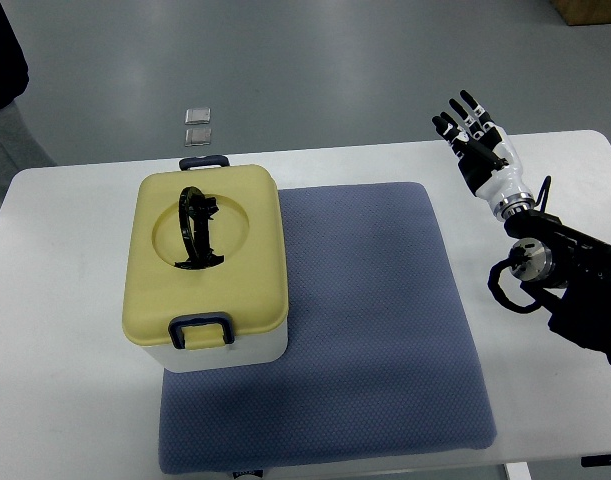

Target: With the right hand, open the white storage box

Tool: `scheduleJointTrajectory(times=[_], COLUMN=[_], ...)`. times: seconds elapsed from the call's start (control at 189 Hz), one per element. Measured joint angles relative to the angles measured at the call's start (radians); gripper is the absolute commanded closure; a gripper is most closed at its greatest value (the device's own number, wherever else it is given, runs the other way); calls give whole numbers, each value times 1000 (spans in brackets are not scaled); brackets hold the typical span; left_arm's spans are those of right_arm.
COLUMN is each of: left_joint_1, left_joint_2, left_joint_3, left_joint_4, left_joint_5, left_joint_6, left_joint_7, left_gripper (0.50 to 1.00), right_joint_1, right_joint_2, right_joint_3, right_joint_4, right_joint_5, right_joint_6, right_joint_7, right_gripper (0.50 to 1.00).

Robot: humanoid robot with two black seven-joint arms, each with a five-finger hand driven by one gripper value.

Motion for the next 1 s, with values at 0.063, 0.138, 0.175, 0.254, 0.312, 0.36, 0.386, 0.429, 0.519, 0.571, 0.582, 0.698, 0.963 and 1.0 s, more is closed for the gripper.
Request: scheduleJointTrajectory(times=[0.063, 0.138, 0.175, 0.254, 0.312, 0.36, 0.386, 0.429, 0.519, 0.571, 0.582, 0.698, 0.963, 1.0], left_joint_1=[0, 0, 0, 0, 0, 0, 0, 0, 0, 0, 0, 0, 0, 0], left_joint_2=[0, 0, 0, 0, 0, 0, 0, 0, 0, 0, 0, 0, 0, 0], left_joint_3=[0, 0, 0, 0, 0, 0, 0, 0, 0, 0, 0, 0, 0, 0], left_joint_4=[0, 0, 0, 0, 0, 0, 0, 0, 0, 0, 0, 0, 0, 0], left_joint_5=[0, 0, 0, 0, 0, 0, 0, 0, 0, 0, 0, 0, 0, 0], left_joint_6=[0, 0, 0, 0, 0, 0, 0, 0, 0, 0, 0, 0, 0, 0], left_joint_7=[0, 0, 0, 0, 0, 0, 0, 0, 0, 0, 0, 0, 0, 0], left_gripper=[500, 500, 500, 500, 500, 500, 500, 500, 500, 500, 500, 500, 500, 500], right_joint_1=[7, 12, 17, 35, 54, 75, 89, 114, 161, 188, 197, 268, 476, 509], right_joint_2=[0, -2, -4, -8, -8, -8, -8, -10, -19, -27, -30, -48, -85, -86], right_joint_3=[0, 1, 1, 0, -1, -5, -7, -11, -17, -20, -22, -53, -141, -148], right_joint_4=[4, 9, 11, 26, 43, 53, 57, 63, 87, 111, 119, 163, 257, 271], right_joint_5=[0, 0, -2, -34, -89, -149, -186, -243, -366, -455, -482, -697, -977, -1007], right_joint_6=[-29, -38, -39, -40, -43, -44, -42, -40, -37, -36, -35, -27, 132, 163], right_joint_7=[0, 1, 1, 1, 1, 0, -1, -3, -7, -9, -9, -6, -1, -2], right_gripper=[572, 572, 572, 572, 572, 572, 572, 572, 572, 572, 572, 572, 574, 574])
